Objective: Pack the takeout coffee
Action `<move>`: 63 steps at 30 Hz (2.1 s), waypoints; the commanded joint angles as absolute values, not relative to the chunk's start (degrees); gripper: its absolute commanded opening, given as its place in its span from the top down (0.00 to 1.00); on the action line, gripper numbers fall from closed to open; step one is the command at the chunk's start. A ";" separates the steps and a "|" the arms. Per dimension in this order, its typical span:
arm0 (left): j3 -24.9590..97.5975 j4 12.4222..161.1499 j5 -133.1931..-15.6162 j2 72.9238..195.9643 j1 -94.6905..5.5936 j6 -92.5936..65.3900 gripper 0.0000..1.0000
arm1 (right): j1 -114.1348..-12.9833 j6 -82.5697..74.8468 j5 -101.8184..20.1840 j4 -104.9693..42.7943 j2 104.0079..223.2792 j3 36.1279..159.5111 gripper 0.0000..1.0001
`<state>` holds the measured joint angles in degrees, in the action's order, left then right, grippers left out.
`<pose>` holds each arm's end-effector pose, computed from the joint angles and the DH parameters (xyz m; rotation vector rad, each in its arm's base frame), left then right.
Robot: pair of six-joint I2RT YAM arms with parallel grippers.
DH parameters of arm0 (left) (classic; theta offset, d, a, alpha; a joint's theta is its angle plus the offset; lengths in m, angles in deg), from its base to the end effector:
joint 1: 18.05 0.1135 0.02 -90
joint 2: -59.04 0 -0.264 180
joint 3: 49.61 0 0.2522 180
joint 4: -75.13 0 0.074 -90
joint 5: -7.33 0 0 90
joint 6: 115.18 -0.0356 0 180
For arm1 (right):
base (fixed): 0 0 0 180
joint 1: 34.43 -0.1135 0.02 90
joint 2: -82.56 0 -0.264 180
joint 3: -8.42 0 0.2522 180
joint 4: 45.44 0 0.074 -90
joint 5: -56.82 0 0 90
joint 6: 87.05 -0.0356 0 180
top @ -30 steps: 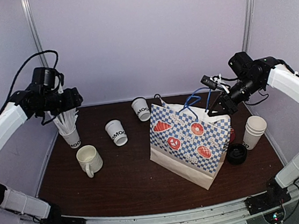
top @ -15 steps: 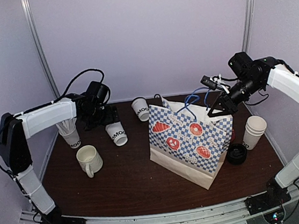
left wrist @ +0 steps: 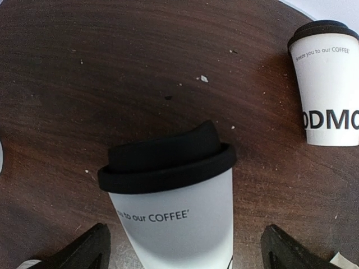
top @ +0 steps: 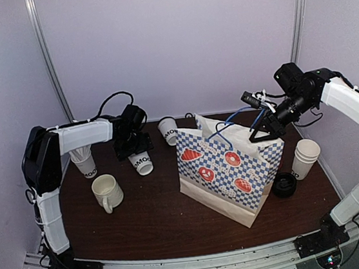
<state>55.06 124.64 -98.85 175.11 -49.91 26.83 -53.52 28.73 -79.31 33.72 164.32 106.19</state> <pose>0.3754 -0.2216 0.2062 -0.5439 2.5184 -0.1742 0.2460 0.1123 0.3563 -1.1676 2.1740 1.0094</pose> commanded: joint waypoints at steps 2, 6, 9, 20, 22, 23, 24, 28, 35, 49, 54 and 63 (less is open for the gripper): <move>59.22 126.19 -99.98 179.40 -49.26 30.29 0.02 | -53.24 29.76 -78.31 34.83 162.89 107.09 0.69; 59.51 127.21 -100.46 180.84 -49.16 31.69 0.03 | -53.24 30.02 -78.18 35.46 162.75 107.57 0.53; 59.59 127.60 -99.47 182.01 -49.08 31.96 0.03 | -53.24 30.11 -78.19 35.63 162.31 107.78 0.44; 60.39 127.77 -97.11 182.99 -49.07 28.38 0.13 | -53.24 30.84 -77.30 38.37 161.60 109.92 0.39; 59.18 127.34 -96.75 181.56 -49.07 27.60 0.16 | -53.24 30.99 -76.39 39.35 161.22 111.12 0.39; 58.37 127.00 -96.73 180.55 -49.07 27.15 0.17 | -53.20 31.06 -76.14 39.94 160.98 111.79 0.38; 57.42 126.62 -96.73 179.32 -49.07 26.57 0.19 | -53.16 31.14 -75.93 40.70 160.77 112.59 0.37; 52.97 123.80 -96.45 173.51 -49.07 23.28 0.23 | -53.15 31.17 -75.70 43.26 159.64 116.74 0.33; 44.56 113.21 -80.64 160.79 -49.81 8.34 0.22 | -53.07 31.77 -74.95 46.82 160.92 127.15 0.29; 26.45 104.28 -55.62 128.50 -54.91 -23.71 0.24 | -62.96 30.51 -81.98 46.41 171.24 140.31 0.15; 25.41 107.27 -51.47 122.35 -58.48 -28.77 0.24 | -71.13 30.05 -81.66 43.95 173.99 141.42 0.01; 30.69 114.21 -50.14 124.78 -64.63 -32.32 0.24 | -77.26 23.83 -87.60 40.49 182.30 148.01 0.00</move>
<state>27.48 111.76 -51.51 123.24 -61.93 -28.86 -75.47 27.01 -83.74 42.82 179.40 145.53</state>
